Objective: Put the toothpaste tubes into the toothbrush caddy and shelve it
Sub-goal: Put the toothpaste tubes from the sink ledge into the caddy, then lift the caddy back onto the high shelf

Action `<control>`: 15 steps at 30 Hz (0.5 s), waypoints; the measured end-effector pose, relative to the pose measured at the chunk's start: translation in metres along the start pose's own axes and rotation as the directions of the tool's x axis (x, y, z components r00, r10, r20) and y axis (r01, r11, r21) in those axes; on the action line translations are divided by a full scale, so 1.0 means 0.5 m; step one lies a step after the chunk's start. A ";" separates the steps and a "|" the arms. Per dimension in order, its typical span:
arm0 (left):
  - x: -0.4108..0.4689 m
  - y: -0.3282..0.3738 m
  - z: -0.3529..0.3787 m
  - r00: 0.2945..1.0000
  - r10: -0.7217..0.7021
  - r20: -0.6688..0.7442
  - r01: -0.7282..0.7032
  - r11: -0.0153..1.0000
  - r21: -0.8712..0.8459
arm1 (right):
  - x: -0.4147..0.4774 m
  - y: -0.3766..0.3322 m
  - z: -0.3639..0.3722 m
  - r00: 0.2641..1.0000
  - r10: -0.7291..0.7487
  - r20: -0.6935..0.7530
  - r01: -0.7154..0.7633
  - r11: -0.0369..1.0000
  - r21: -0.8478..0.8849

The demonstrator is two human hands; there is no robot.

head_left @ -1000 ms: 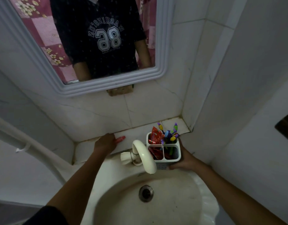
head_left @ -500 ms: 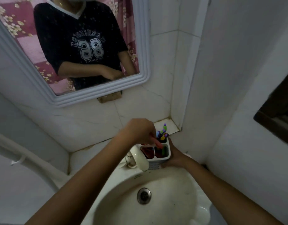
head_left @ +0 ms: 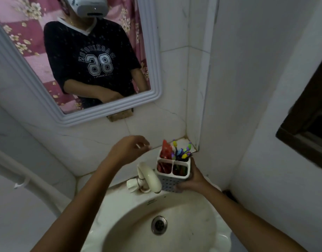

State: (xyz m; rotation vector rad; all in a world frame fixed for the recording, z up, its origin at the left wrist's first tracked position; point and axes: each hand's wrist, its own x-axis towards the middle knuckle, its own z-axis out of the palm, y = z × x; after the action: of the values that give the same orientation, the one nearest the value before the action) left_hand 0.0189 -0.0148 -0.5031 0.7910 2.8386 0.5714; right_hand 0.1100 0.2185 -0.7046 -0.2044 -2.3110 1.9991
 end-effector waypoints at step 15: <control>-0.061 0.252 -0.324 0.832 0.372 -0.411 -0.548 0.668 -0.504 | 0.020 -0.705 -0.165 0.822 -0.527 -0.217 0.519 0.849 -0.096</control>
State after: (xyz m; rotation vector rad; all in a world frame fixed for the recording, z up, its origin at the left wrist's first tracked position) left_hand 0.0666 0.0166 -0.3034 1.3768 2.3534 1.6855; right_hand 0.0949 0.2512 -0.3444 0.1726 -1.9700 1.5661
